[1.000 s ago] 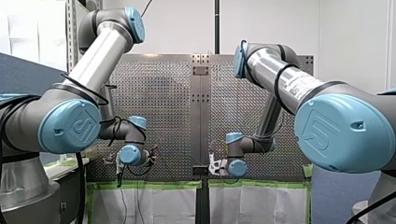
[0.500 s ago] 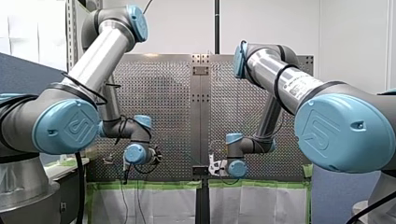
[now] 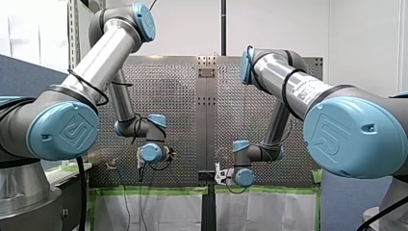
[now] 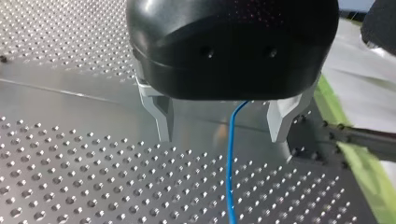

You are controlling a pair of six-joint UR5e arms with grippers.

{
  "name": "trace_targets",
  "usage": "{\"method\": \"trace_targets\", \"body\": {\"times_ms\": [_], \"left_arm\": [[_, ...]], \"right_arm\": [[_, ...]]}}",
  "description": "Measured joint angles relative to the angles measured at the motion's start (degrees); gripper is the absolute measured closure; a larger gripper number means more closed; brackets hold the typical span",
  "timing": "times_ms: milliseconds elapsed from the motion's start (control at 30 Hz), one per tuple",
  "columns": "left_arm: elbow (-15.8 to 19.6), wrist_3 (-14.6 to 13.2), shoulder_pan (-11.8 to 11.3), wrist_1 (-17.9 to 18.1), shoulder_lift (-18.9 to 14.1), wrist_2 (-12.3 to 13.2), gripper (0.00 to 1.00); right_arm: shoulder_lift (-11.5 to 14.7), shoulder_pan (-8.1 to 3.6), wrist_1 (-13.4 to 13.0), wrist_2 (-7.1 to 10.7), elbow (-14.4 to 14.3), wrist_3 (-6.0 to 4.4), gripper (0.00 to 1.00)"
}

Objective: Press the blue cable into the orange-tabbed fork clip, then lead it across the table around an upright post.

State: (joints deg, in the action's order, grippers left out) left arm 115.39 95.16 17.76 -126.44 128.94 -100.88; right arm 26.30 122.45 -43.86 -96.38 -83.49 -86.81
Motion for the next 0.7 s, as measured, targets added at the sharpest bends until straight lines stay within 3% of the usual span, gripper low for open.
{"method": "trace_targets", "body": {"times_ms": [267, 700], "left_arm": [[-3.2, -0.2, 0.4, -3.4, 2.2, -3.5, 0.01], [-8.0, 0.1, 1.1, -7.0, 4.4, -5.5, 0.01]], "right_arm": [[0.0, 0.03, 0.8, -0.19, 0.9, 0.16, 1.0], [0.0, 0.03, 1.2, -0.19, 1.0, 0.26, 1.0]]}}
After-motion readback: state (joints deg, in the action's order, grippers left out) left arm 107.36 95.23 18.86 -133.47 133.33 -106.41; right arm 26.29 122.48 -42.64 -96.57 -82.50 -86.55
